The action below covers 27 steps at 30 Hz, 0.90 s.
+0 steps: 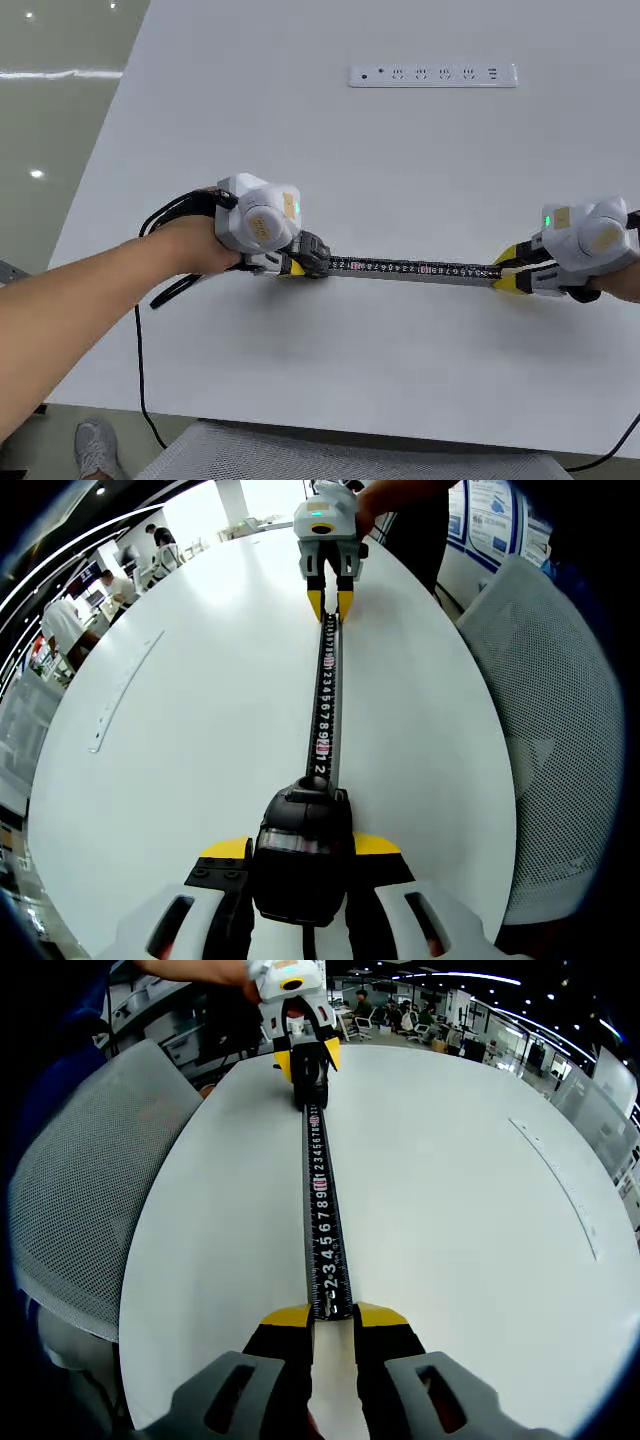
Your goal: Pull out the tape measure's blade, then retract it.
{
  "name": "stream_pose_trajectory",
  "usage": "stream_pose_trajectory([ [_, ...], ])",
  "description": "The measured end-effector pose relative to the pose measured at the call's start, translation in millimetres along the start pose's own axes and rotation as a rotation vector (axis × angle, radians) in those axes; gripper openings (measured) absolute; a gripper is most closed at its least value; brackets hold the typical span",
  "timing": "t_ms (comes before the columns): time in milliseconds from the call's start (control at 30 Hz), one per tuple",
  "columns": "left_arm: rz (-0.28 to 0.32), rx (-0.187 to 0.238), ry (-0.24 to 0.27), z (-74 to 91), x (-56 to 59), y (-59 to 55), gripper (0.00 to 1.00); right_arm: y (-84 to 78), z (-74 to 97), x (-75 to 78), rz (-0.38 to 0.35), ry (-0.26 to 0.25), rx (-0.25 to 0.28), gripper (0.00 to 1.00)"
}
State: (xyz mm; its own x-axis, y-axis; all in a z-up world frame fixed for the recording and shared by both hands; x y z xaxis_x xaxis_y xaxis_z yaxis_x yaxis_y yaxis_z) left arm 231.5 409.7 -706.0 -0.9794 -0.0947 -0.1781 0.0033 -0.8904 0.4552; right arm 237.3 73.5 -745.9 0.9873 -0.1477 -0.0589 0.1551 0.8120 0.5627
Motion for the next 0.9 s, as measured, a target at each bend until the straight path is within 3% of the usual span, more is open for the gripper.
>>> stream_pose_trajectory([
  [567, 0.003, 0.001, 0.032, -10.5, -3.7, -7.1, 0.34, 4.0, 0.3, -2.8, 0.047, -0.027, -0.017, 0.14],
  [800, 0.046, -0.016, 0.056, -9.3, 1.1, -9.3, 0.43, 5.3, 0.6, 3.8, 0.027, -0.064, -0.017, 0.24],
  [900, 0.109, -0.002, 0.076, -4.6, 2.7, -9.7, 0.48, 4.5, 0.8, 5.4, 0.020, -0.071, -0.018, 0.25],
])
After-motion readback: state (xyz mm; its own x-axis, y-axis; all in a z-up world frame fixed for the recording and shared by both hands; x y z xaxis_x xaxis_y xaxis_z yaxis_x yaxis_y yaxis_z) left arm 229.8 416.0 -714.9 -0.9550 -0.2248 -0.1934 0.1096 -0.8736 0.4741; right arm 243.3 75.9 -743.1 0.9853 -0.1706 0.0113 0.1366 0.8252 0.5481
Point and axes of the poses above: the centre of the closed fingertips' face, and the gripper's own axes: z roughly backward along the fingers, x roughly to its right, y roughly out of its top, the point moved 9 cm from there along z, roughly backward along the fingers, and after that the axes turned 4 degrees about -z, right-handed, at the moved point
